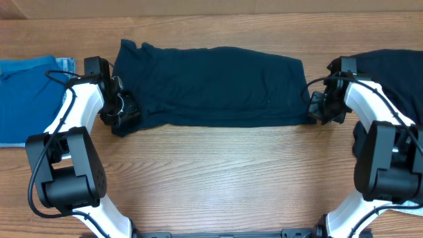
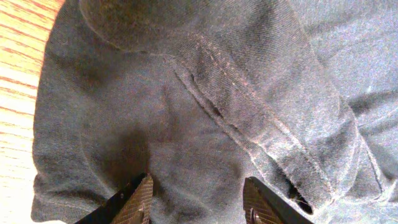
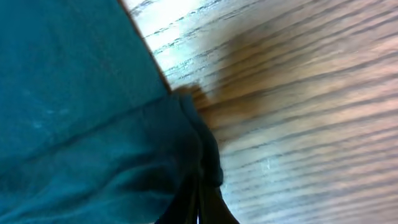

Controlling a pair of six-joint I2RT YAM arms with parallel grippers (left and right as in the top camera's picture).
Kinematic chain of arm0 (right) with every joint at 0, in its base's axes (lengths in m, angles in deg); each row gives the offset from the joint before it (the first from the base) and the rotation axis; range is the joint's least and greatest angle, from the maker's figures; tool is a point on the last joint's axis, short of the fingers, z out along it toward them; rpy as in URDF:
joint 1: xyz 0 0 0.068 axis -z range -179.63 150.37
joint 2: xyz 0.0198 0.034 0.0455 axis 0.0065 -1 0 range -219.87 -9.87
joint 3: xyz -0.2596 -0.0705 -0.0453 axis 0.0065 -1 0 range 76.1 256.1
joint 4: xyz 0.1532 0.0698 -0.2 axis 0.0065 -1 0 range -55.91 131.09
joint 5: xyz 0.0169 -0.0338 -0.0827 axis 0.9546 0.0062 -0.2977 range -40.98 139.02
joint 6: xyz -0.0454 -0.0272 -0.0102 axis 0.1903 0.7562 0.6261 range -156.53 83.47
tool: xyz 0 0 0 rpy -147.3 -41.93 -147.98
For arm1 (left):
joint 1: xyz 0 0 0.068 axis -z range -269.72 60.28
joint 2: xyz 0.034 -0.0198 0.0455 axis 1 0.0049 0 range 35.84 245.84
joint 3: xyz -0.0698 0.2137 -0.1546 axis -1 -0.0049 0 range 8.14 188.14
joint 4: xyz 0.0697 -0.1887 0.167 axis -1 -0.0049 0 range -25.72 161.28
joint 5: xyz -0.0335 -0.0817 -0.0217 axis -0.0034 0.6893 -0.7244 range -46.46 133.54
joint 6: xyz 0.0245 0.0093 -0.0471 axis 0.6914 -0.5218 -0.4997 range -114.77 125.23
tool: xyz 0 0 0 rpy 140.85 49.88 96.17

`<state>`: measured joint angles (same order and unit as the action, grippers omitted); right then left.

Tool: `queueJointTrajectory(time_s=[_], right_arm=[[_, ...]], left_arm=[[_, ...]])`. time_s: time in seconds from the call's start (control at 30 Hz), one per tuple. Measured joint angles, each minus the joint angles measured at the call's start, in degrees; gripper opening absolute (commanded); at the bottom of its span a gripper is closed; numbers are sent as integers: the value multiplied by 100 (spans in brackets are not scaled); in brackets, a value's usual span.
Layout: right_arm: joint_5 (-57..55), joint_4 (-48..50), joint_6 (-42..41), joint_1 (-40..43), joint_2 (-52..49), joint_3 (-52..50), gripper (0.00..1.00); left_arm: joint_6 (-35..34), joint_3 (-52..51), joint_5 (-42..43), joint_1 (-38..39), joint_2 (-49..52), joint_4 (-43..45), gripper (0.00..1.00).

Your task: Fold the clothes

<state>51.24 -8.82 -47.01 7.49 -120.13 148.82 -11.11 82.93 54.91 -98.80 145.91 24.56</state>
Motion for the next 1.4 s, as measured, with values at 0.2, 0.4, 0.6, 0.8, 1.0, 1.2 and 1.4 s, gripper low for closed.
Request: queueJointTrajectory(time_s=[0.2,0.4,0.6,0.8,1.0,1.2,1.4], right_arm=[[127,72,0,-2,-33,164,4],[232,662,2,-2,7,798,4],[245,890,-2,-2,-2,800,6],[616,398,127,-2,-129,802,4],[1421,-374,802,-96,-129,804,4],[1401,-284,966,-195,-136,702,4],[1388,-50,1010,-195,-520,501,4]], left_arm=[[0,0,0,0,0,2,50],[2,0,0,0,0,2,50],[7,0,0,0,0,0,50],[24,0,0,0,0,0,50],[28,0,2,0,0,-2,52],[66,0,2,0,0,-48,82],[68,284,4,0,0,-492,78]])
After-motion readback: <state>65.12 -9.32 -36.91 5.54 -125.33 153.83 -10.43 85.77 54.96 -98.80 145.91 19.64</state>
